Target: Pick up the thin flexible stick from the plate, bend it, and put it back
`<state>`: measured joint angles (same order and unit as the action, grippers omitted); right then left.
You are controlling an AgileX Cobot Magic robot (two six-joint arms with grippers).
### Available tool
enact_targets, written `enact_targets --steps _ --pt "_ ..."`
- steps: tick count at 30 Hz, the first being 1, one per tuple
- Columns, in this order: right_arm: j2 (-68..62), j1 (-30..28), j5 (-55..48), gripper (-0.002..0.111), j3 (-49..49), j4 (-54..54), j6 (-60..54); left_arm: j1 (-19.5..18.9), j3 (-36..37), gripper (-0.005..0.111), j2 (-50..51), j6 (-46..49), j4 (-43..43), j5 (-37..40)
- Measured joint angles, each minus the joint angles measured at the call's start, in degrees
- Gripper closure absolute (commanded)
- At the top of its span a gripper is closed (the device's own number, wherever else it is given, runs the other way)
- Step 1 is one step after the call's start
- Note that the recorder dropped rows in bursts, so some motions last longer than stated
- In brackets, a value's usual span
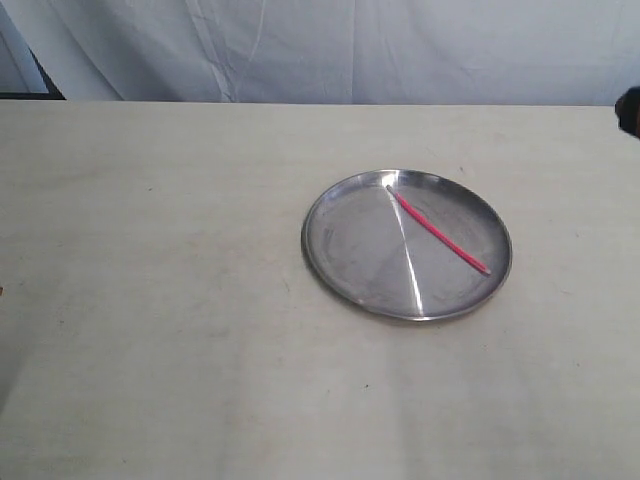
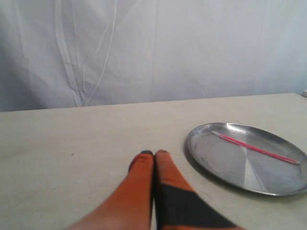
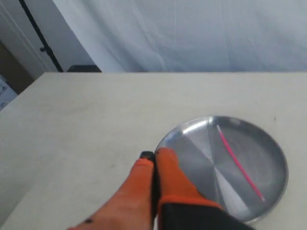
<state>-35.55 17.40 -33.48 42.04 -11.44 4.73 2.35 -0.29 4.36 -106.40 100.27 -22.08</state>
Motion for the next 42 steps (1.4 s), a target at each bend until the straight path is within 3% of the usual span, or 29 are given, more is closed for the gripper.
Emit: enact_targets --steps 6,14,17,21,27,33,42 --pt "0.0 0.0 -3.8 0.108 -0.1 -2.1 0.2 0.0 0.0 0.107 0.0 0.0 0.0 0.0" --pt "0.7 0.0 -1.1 0.108 -1.8 -3.3 -0.8 0.0 0.0 0.107 0.0 0.0 0.0 0.0" --pt "3.5 -0.7 5.7 0.108 -7.3 -3.9 -2.9 0.0 0.0 0.107 0.0 0.0 0.0 0.0" --pt "11.9 -6.1 13.6 0.108 -20.5 -6.2 -4.3 0.0 0.0 0.107 0.0 0.0 0.0 0.0" --pt "29.0 -11.2 16.4 0.108 -37.1 -11.8 -4.7 0.0 0.0 0.107 0.0 0.0 0.0 0.0" --pt "35.1 -14.9 17.7 0.108 -41.7 -13.0 -8.7 0.0 0.0 0.107 -0.1 0.0 0.0 0.0" --pt "35.1 -15.4 15.1 0.108 -41.8 -12.9 -9.9 0.0 0.1 0.107 -0.1 0.0 0.0 0.0"
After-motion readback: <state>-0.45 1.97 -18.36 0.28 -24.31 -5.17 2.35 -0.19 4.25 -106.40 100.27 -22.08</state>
